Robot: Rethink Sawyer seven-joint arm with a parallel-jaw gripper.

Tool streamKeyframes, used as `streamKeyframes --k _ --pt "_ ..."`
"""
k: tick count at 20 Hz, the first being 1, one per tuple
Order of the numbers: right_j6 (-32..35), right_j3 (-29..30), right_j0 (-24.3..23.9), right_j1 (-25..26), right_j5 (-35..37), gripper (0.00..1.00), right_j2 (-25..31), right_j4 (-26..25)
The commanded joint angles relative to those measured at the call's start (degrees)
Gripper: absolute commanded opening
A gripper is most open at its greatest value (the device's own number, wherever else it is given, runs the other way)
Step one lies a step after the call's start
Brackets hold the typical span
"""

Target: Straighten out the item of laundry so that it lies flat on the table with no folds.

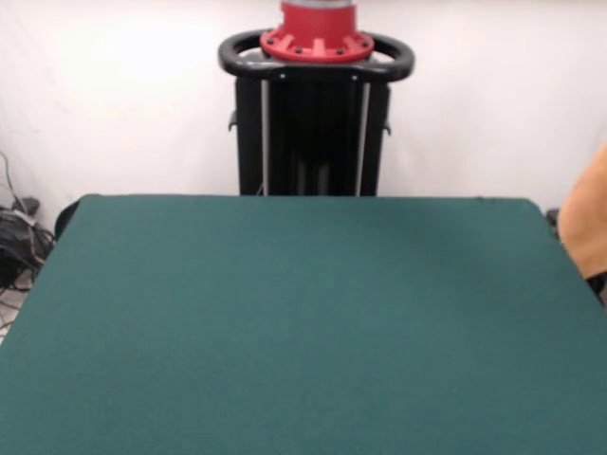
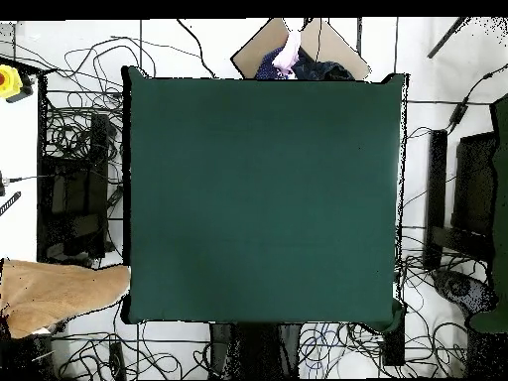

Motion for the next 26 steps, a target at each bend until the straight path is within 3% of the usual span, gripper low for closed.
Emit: streamKeyframes --k 1,6,14,21,26 --pt "19.7 1.4 -4.5 6.8 -4.6 0.00 2.7 4.6" --pt "18.1 3.7 -7.7 7.6 -10.0 0.00 3.1 7.7" --pt "2.8 8.1 -16.9 4.1 -11.3 0.00 6.8 7.7" --pt "-9.3 8.1 -27.4 0.9 -9.2 0.00 10.3 3.3" --pt "-15.4 4.0 -34.8 1.7 -6.7 0.00 13.1 -2.5"
